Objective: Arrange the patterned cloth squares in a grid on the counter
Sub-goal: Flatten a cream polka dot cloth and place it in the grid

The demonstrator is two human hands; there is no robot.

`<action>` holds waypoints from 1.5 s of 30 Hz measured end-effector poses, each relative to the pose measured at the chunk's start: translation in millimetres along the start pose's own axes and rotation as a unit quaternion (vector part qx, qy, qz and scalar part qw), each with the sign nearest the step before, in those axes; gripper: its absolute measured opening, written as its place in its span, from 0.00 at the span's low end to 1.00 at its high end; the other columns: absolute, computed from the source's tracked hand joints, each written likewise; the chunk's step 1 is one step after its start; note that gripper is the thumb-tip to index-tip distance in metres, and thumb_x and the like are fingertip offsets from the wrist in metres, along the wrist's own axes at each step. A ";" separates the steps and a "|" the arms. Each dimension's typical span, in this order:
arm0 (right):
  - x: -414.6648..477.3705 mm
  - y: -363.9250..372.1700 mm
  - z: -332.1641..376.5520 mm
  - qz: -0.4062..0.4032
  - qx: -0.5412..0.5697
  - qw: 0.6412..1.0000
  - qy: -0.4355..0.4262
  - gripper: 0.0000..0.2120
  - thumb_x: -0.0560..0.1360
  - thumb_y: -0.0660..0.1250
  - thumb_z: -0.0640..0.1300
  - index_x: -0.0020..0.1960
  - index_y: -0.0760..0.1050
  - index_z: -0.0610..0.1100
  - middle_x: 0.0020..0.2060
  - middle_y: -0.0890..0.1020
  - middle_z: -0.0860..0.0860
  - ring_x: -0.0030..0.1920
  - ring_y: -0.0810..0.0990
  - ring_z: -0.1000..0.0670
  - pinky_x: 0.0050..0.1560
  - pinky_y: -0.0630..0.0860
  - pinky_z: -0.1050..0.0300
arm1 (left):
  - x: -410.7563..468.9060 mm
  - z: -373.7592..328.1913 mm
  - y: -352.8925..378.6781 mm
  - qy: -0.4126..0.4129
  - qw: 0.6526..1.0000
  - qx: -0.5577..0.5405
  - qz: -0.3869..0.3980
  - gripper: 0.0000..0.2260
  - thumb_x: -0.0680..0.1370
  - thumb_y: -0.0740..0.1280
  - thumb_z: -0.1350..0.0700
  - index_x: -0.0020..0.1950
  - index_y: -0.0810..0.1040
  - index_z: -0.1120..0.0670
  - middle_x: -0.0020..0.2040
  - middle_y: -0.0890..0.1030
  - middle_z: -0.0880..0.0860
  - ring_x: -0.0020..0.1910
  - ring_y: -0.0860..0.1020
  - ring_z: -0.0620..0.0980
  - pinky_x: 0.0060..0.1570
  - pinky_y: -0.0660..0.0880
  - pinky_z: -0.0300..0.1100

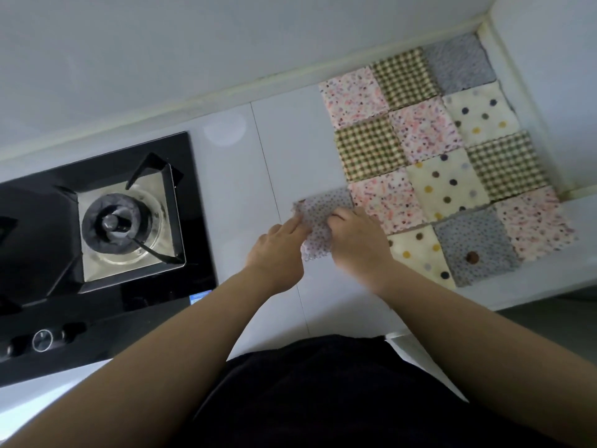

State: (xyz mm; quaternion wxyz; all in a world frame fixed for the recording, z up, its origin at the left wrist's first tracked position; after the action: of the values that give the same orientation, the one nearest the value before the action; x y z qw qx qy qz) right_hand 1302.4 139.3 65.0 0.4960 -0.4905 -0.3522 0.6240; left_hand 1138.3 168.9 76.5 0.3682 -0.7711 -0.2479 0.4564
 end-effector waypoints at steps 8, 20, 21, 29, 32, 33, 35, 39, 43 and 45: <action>-16.9 -2.7 64.3 -0.087 0.064 0.993 -0.046 0.09 0.78 0.65 0.40 0.56 0.82 0.44 0.51 0.82 0.49 0.54 0.78 0.46 0.48 0.74 0.52 | -72.2 33.8 -2.4 -0.093 0.981 -0.144 -0.092 0.14 0.83 0.62 0.56 0.68 0.74 0.49 0.72 0.68 0.46 0.56 0.79 0.50 0.57 0.75 0.44; -98.8 44.9 297.7 -0.044 0.110 0.971 -0.209 0.10 0.80 0.63 0.41 0.57 0.82 0.46 0.51 0.83 0.52 0.55 0.76 0.48 0.51 0.76 0.52 | -308.8 195.2 33.0 -0.240 0.890 -0.278 -0.268 0.08 0.81 0.65 0.54 0.58 0.80 0.48 0.55 0.79 0.46 0.47 0.78 0.44 0.48 0.73 0.38; -108.0 52.2 322.7 -0.043 0.113 0.968 -0.222 0.10 0.80 0.63 0.41 0.57 0.82 0.46 0.51 0.83 0.52 0.55 0.76 0.49 0.50 0.76 0.52 | -330.8 210.2 38.8 -0.253 0.884 -0.282 -0.275 0.08 0.81 0.64 0.53 0.58 0.80 0.47 0.54 0.79 0.45 0.45 0.78 0.44 0.46 0.73 0.38; -184.6 115.4 521.3 0.017 0.123 0.941 -0.315 0.11 0.80 0.62 0.42 0.58 0.82 0.47 0.53 0.83 0.53 0.57 0.76 0.49 0.56 0.75 0.52 | -504.8 336.7 89.1 -0.361 0.829 -0.276 -0.326 0.08 0.81 0.62 0.55 0.55 0.79 0.48 0.50 0.81 0.45 0.44 0.77 0.44 0.40 0.71 0.37; -198.6 123.4 575.4 0.033 0.114 0.934 -0.338 0.11 0.80 0.62 0.42 0.56 0.82 0.47 0.52 0.83 0.53 0.57 0.77 0.49 0.55 0.76 0.51 | -549.7 373.1 95.8 -0.387 0.802 -0.293 -0.348 0.08 0.81 0.62 0.55 0.56 0.80 0.48 0.49 0.81 0.45 0.47 0.77 0.46 0.45 0.70 0.39; -199.9 125.5 590.9 0.038 0.106 0.930 -0.349 0.11 0.80 0.62 0.43 0.56 0.82 0.47 0.52 0.83 0.53 0.57 0.77 0.49 0.55 0.76 0.51 | -560.1 384.8 96.3 -0.394 0.792 -0.302 -0.357 0.08 0.81 0.62 0.55 0.56 0.80 0.48 0.49 0.81 0.45 0.47 0.77 0.46 0.45 0.70 0.39; -196.4 131.1 620.2 0.052 0.084 0.924 -0.369 0.11 0.81 0.62 0.43 0.56 0.82 0.47 0.52 0.83 0.53 0.56 0.77 0.49 0.55 0.77 0.51 | -575.4 408.9 97.3 -0.403 0.773 -0.317 -0.374 0.09 0.82 0.61 0.55 0.56 0.80 0.49 0.49 0.81 0.45 0.47 0.77 0.45 0.45 0.71 0.39; -171.4 148.1 677.7 0.064 0.069 0.918 -0.386 0.12 0.81 0.61 0.43 0.58 0.82 0.47 0.53 0.83 0.53 0.56 0.77 0.50 0.52 0.77 0.53 | -589.8 459.7 94.1 -0.413 0.751 -0.336 -0.392 0.09 0.82 0.61 0.56 0.57 0.81 0.51 0.50 0.81 0.46 0.47 0.78 0.45 0.46 0.74 0.39; -136.1 172.8 744.5 0.085 0.081 0.910 -0.398 0.11 0.82 0.62 0.44 0.59 0.81 0.47 0.53 0.82 0.52 0.54 0.79 0.51 0.52 0.80 0.51 | -598.1 524.8 88.6 -0.435 0.744 -0.341 -0.376 0.10 0.82 0.61 0.57 0.57 0.81 0.51 0.49 0.81 0.46 0.48 0.79 0.46 0.49 0.76 0.41; -119.2 179.4 781.3 0.105 0.076 0.907 -0.401 0.12 0.82 0.61 0.45 0.61 0.81 0.47 0.54 0.81 0.52 0.55 0.79 0.52 0.53 0.81 0.52 | -604.8 560.0 80.8 -0.452 0.738 -0.346 -0.361 0.11 0.82 0.61 0.57 0.57 0.81 0.51 0.50 0.81 0.46 0.49 0.79 0.48 0.51 0.78 0.43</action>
State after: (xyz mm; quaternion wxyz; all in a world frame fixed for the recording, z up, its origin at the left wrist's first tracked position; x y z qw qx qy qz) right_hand 505.4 14.5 141.7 0.2807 -0.1936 -0.4194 0.8414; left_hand 367.2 -123.4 152.9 0.0578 -0.4005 -0.7862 0.4670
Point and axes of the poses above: each hand's wrist, its own x-axis towards the middle knuckle, its own y-axis out of the palm, z = x × y, the point moved 1 cm from there along x, towards the middle knuckle
